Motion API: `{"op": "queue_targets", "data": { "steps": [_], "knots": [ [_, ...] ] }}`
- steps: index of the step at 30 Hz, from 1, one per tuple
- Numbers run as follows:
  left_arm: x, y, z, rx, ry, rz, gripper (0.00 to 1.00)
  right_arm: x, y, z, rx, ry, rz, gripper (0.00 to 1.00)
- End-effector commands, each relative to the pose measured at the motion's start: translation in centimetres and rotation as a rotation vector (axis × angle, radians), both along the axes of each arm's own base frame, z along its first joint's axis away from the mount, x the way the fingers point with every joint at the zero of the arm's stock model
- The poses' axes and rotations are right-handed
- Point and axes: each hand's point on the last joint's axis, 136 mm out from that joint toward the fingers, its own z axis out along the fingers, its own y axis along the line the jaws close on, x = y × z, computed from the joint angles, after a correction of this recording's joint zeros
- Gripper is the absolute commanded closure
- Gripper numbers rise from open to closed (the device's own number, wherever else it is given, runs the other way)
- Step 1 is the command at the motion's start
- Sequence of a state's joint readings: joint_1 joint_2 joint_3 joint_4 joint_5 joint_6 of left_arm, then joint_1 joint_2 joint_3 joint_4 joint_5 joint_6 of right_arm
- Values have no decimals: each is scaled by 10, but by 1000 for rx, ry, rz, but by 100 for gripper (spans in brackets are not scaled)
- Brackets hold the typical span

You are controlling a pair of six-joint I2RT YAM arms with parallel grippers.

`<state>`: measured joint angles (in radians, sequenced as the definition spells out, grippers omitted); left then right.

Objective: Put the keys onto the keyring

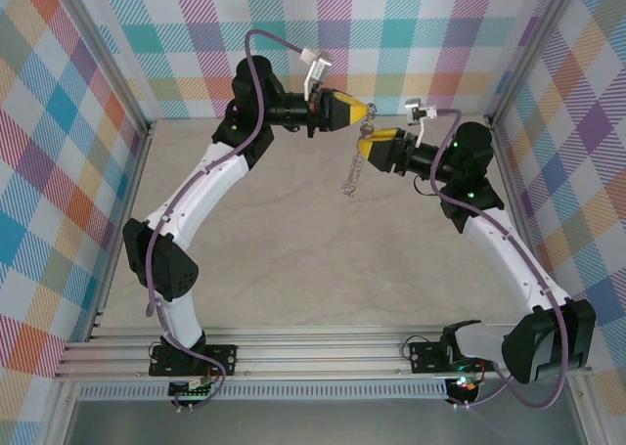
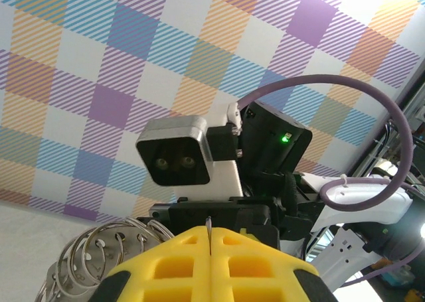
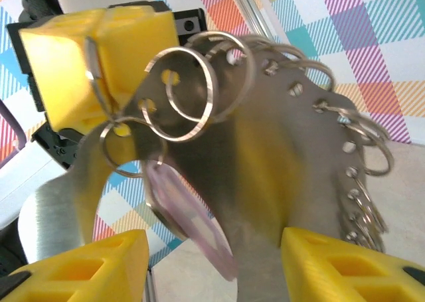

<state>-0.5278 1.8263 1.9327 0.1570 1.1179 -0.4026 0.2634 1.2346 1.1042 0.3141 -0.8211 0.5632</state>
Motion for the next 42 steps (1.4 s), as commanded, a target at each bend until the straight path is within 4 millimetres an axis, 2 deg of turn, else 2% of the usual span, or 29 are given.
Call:
{"op": "queue_targets", "data": {
  "steps": [1, 6, 13, 25, 42],
  "knots": [
    [-4, 3, 11, -20, -50, -15, 100, -6, 1, 26, 13, -105, 0, 47],
    [-4, 2, 9, -18, -45, -15, 100, -9, 1, 30, 17, -116, -2, 62],
    [-4, 2, 8, -16, -43, -15, 100, -11, 0, 32, 19, -114, -1, 99],
    [-10, 7, 4, 27, -88, 5, 100, -5, -16, 11, -168, -35, -141, 100],
    [-10, 11, -2, 64, -122, 38, 100, -4, -30, 7, -329, 22, -214, 100]
  ]
}}
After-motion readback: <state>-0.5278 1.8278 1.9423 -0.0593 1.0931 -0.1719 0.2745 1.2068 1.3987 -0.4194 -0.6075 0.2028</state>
